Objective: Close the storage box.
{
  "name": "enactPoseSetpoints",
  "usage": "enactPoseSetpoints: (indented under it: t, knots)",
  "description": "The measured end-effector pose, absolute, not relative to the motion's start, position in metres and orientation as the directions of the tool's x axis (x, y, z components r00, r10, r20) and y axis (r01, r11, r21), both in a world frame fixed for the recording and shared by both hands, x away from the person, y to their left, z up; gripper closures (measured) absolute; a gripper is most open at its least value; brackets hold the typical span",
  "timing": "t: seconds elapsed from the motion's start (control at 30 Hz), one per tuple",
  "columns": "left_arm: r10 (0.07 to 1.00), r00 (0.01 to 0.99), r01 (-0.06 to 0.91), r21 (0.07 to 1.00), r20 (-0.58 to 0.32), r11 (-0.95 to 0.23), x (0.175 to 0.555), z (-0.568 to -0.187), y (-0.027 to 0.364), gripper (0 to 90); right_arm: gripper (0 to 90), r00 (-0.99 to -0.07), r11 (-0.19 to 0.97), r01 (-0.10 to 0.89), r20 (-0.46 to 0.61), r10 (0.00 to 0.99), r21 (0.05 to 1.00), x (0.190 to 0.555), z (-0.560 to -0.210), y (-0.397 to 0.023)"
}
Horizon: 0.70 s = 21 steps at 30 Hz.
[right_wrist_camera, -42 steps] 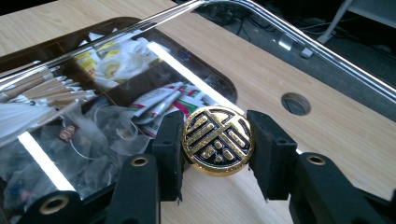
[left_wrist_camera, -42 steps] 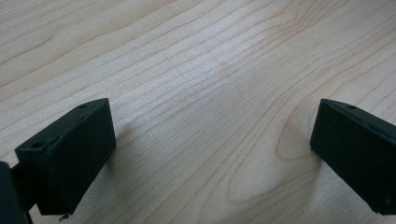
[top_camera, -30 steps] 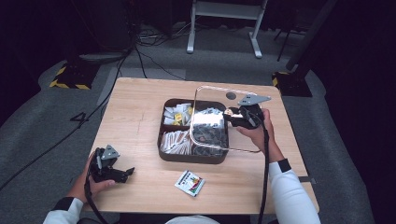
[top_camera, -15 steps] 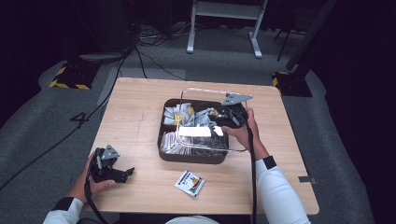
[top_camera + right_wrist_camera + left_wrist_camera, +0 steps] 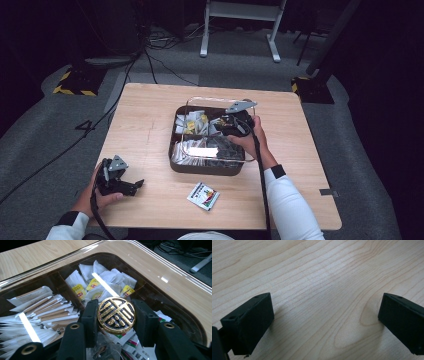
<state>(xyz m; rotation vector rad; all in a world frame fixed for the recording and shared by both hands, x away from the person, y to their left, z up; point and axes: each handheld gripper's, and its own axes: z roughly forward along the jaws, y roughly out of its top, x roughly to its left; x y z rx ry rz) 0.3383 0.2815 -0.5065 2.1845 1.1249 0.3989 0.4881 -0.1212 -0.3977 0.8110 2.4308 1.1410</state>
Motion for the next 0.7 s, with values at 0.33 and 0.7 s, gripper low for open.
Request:
enactPoseSetpoints:
  t: [0.33,0.7]
  knots:
    - [0.809,0.587,0.613,0.665,-0.021,-0.428,0.338,-0.507,0.281,0.5,58.6,-0.792,0.530,0.362,-0.046,0.609,0.767,0.492,-0.409,-0.104]
    - [0.809,0.587,0.613,0.664,-0.021,-0.428,0.338,-0.507,0.281,0.5,58.6,-0.795,0.554,0.372,-0.053,0.604,0.745,0.497,-0.422,-0.090]
